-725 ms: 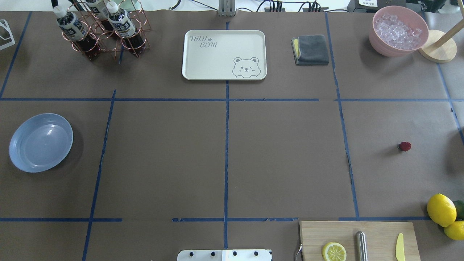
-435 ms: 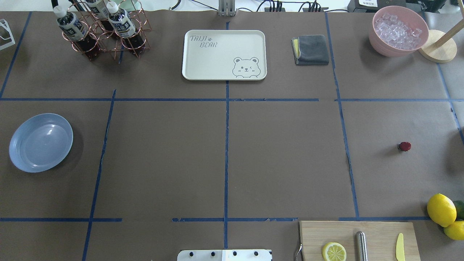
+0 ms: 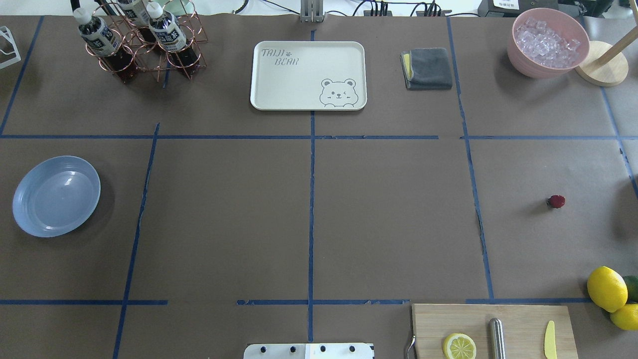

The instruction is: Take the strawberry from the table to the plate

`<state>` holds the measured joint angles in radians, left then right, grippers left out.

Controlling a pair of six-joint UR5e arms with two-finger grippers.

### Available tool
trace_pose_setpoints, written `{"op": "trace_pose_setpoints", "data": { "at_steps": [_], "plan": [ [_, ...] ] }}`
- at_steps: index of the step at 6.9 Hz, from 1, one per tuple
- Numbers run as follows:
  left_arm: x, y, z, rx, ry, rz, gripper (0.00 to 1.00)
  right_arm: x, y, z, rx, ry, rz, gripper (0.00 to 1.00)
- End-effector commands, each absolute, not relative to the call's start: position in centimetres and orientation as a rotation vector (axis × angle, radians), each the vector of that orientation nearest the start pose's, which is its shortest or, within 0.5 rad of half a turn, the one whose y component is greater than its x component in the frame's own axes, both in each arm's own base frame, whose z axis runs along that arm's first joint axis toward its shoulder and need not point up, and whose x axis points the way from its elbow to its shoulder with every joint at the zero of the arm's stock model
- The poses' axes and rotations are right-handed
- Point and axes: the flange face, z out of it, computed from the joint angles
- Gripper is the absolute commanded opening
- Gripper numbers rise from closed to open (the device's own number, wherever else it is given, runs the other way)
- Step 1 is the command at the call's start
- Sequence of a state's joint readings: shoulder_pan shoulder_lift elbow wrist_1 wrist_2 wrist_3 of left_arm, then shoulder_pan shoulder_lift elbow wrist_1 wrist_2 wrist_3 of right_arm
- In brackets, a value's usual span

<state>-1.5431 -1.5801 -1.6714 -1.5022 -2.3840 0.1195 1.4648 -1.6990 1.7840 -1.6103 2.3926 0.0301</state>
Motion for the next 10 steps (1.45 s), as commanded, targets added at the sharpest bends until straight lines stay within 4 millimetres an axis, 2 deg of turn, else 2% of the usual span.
{"op": "trace_pose_setpoints", "data": {
  "at_steps": [1, 2, 3, 4, 5, 6, 7, 9, 10],
  "plan": [
    [-4.8, -49.9, 60.2, 0.094, 0.806, 0.163, 1.00, 1.3, -44.2, 61.5, -0.023, -0.827, -0.115, 1.00],
    [-4.8, -49.4, 60.1, 0.098, 0.805, 0.167, 1.00, 1.5, -44.3, 61.2, -0.018, -0.827, -0.112, 1.00],
    [-3.9, -49.0, 60.7, 0.091, 0.809, 0.190, 1.00, 1.7, -44.7, 60.6, -0.011, -0.828, -0.097, 1.00],
    [0.1, -49.3, 60.4, 0.081, 0.826, 0.272, 1.00, 1.7, -44.4, 60.7, -0.012, -0.828, -0.097, 1.00],
    [7.9, -49.8, 61.0, 0.061, 0.845, 0.418, 1.00, 1.7, -44.2, 61.0, -0.014, -0.829, -0.095, 1.00],
    [11.6, -51.6, 62.5, 0.118, 0.855, 0.503, 1.00, 1.7, -44.2, 61.0, -0.017, -0.829, -0.090, 1.00],
    [11.9, -51.6, 65.4, 0.197, 0.863, 0.541, 1.00, 1.7, -44.3, 61.2, -0.019, -0.827, -0.089, 1.00],
    [13.7, -51.4, 65.4, 0.193, 0.883, 0.473, 1.00, 1.7, -44.2, 61.3, -0.024, -0.829, -0.086, 1.00],
    [13.8, -51.4, 65.4, 0.167, 0.885, 0.423, 1.00, 1.7, -44.2, 61.3, -0.024, -0.829, -0.085, 1.00]
  ]
}}
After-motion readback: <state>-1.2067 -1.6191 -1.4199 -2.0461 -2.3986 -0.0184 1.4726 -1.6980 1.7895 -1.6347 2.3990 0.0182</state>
